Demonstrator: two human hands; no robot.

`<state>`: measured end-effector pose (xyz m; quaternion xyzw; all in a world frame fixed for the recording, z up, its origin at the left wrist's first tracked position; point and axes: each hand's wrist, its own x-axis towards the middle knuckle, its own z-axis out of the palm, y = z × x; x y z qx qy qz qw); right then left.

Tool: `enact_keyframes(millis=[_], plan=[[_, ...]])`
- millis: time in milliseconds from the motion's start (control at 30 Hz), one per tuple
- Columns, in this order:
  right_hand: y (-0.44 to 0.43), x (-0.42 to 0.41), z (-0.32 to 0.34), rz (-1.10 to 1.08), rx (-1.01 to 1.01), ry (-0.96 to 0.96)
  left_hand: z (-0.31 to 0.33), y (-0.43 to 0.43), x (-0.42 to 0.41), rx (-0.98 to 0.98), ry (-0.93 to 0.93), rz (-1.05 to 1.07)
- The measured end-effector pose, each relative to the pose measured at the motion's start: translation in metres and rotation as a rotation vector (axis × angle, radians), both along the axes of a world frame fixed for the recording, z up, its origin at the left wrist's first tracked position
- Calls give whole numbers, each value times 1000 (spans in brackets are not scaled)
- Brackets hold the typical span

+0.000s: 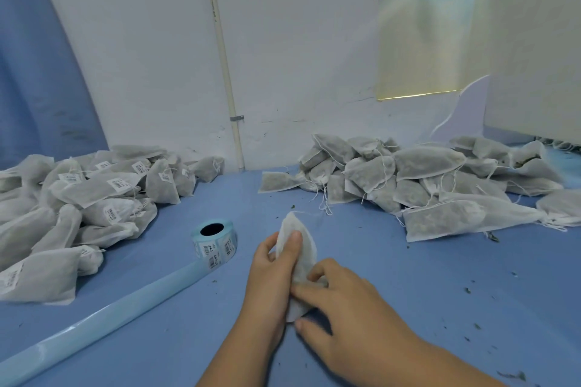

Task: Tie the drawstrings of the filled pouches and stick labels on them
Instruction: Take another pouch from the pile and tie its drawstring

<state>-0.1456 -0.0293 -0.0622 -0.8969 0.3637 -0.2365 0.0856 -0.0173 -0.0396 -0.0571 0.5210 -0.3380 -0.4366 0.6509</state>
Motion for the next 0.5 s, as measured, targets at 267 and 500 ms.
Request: enact_keyframes(millis=[267, 500], plan=[[-35, -25, 5, -111, 142, -559, 7, 9, 4, -14, -108, -161], [-46, -48, 16, 63, 496, -582, 17, 17, 0, -1, -352, -463]])
